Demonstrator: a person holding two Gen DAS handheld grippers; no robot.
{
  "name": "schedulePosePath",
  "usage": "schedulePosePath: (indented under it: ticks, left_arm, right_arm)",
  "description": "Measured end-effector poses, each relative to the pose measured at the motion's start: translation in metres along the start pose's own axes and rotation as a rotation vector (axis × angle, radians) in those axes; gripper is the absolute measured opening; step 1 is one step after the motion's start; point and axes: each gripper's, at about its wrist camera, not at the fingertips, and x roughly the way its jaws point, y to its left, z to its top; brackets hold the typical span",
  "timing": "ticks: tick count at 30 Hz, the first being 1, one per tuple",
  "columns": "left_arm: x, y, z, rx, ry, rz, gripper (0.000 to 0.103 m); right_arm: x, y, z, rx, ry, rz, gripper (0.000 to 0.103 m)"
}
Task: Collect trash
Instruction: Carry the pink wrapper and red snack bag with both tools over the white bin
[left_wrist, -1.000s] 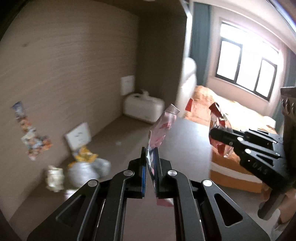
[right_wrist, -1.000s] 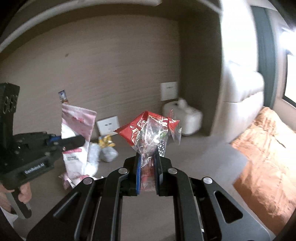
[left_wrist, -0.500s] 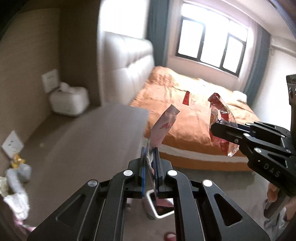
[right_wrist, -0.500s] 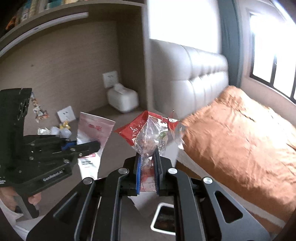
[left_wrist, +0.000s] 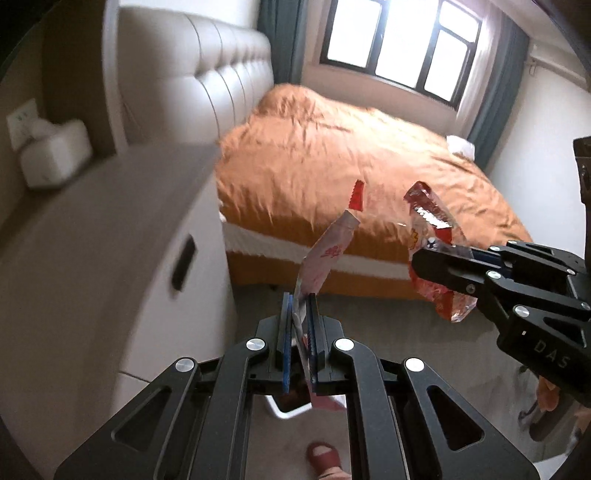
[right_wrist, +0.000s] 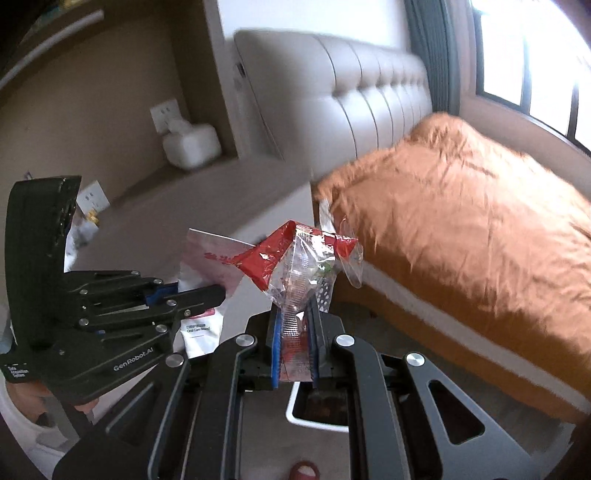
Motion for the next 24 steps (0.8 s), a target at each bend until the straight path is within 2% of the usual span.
schedulePosePath:
  ticks: [3,10,15,19,24]
  left_arm:
    - [0.043,-0.001,-0.015,0.006,0.04,0.002,0.007]
    - [0.174,0.003,-0.083,0.02,0.165,-0.021,0.007]
    - [0.252,0.014,-0.127,0.007,0.246,-0.016,0.007]
    - [0.3,0.018,-0.151,-0.014,0.289,-0.016,0.007]
    - [0.35,0.026,-0.175,-0.044,0.329,-0.022,0.007]
  right_arm:
    - [0.041,-0.018,-0.026,0.012,0.05,0.012,0.013]
    - [0.148,-0.055,-0.088,0.046,0.161,0.021,0.013]
    - [0.224,-0.078,-0.136,0.042,0.249,0.02,0.013]
    - [0.277,-0.093,-0.174,0.05,0.316,0.028,0.013]
    - [0.318,-0.104,-0.204,0.074,0.353,0.054,0.013]
